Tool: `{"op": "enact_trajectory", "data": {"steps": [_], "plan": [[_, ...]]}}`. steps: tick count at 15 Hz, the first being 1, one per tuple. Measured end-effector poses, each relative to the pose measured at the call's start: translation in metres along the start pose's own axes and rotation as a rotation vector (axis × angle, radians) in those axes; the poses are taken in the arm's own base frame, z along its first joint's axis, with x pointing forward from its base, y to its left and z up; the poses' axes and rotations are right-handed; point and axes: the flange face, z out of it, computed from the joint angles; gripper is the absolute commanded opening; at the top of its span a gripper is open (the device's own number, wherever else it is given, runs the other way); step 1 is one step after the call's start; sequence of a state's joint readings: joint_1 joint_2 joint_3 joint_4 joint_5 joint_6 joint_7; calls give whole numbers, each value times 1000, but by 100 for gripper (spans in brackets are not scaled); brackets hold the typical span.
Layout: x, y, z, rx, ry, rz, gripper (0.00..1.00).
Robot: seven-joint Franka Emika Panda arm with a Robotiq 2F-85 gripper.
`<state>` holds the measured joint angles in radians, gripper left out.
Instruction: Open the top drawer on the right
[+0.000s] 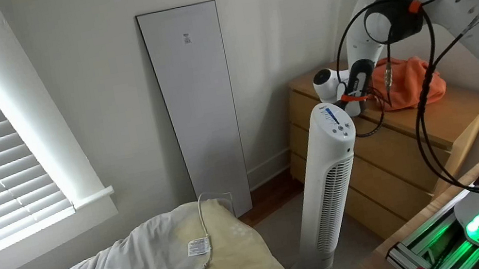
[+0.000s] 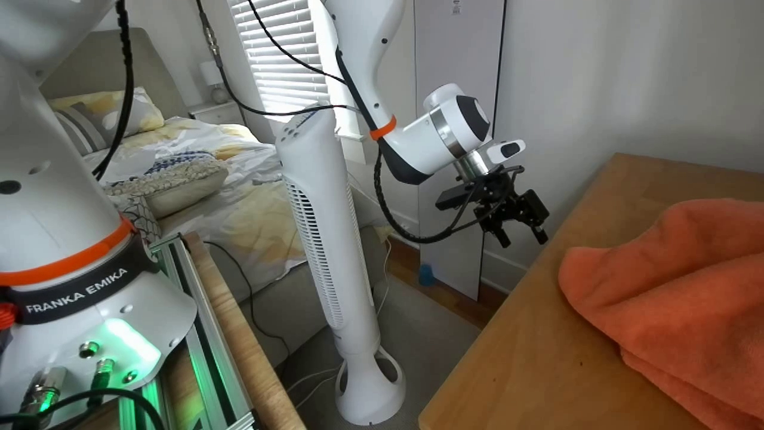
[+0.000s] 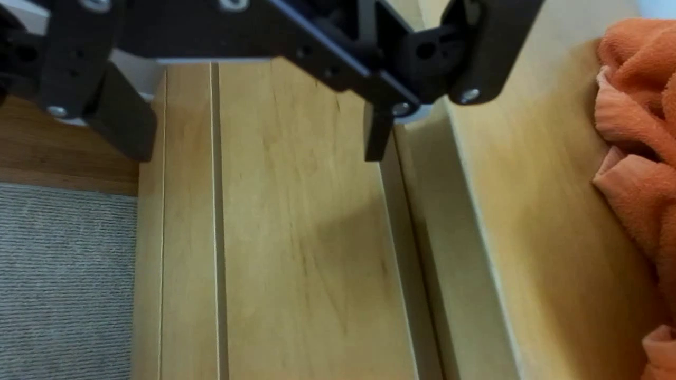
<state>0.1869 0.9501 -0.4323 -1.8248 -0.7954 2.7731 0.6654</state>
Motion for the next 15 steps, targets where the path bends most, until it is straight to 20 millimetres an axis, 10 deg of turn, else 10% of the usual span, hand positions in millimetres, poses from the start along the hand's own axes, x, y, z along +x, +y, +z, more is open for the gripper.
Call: {"op": "enact_trajectory", "data": {"steps": [15], "plan": [[6, -19, 35, -161, 28, -72, 100]]}}
